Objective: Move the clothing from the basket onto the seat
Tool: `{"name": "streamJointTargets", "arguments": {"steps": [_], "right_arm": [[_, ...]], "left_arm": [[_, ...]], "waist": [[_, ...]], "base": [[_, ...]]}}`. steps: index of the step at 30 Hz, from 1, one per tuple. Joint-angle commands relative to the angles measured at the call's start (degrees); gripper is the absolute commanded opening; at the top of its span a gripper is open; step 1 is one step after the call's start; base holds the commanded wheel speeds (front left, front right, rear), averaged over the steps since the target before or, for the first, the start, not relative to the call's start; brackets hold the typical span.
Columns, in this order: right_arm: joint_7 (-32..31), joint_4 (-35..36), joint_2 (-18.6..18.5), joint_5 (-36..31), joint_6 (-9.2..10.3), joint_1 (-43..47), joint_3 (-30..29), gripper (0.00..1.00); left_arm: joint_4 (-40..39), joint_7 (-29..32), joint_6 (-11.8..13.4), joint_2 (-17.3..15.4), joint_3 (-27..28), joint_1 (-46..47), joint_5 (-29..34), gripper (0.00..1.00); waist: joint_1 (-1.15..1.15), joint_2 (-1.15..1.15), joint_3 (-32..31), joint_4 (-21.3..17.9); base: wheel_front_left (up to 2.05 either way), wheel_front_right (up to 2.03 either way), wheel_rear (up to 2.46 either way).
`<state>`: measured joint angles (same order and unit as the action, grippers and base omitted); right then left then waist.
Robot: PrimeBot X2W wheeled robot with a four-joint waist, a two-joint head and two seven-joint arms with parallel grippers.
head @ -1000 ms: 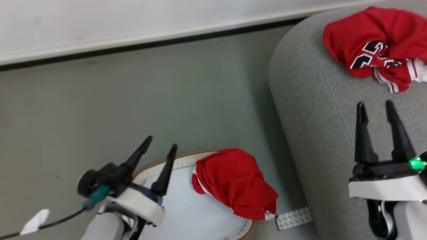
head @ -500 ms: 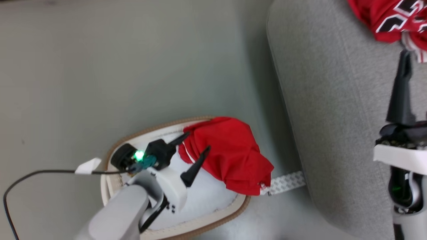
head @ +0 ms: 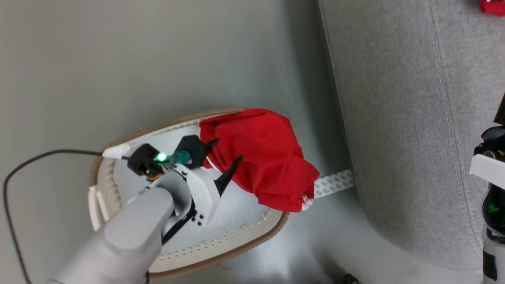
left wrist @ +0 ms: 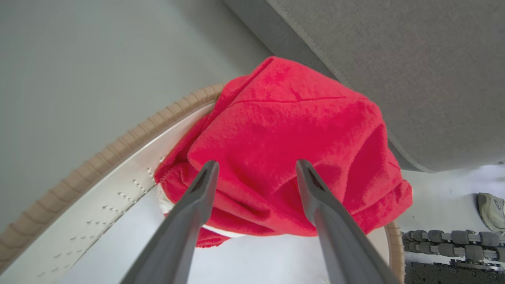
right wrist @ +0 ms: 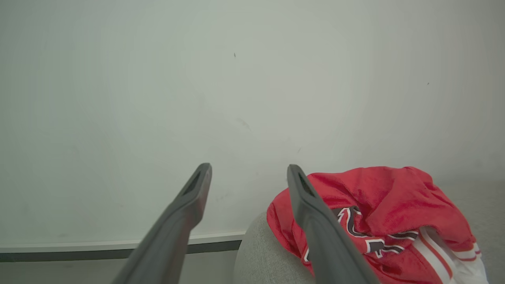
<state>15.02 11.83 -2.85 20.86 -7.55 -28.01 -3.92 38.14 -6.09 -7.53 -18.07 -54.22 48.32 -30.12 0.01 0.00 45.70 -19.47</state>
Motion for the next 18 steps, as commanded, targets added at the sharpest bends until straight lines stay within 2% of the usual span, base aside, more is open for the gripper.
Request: {"name": "streamJointTargets", "arguments": {"steps": [1,9,18], "right_arm": [[0.11,0.37,0.05,0.25,0.13,-0.65,0.03,1.00],[0.11,0.62,0.05,2.62,0.13,-0.84,1.05,1.00],[0.11,0.20,0.05,4.76,0.13,-1.21,2.15,1.00]], "left_arm": [[0.44,-0.10,0.06,-0.46,-0.33,1.01,-0.27,1.00],[4.65,1.27,0.06,-2.07,-6.26,5.64,-4.59,1.00],[5.85,1.21,0.06,-2.97,-13.26,9.79,-8.70,1.00]], "waist": [[-0.01,0.00,1.08,-0.76],[-0.01,0.00,4.13,-2.73],[-0.01,0.00,6.60,-4.38]], "base": [[0.00,0.00,0.00],[0.00,0.00,0.00],[0.00,0.00,0.00]]}}
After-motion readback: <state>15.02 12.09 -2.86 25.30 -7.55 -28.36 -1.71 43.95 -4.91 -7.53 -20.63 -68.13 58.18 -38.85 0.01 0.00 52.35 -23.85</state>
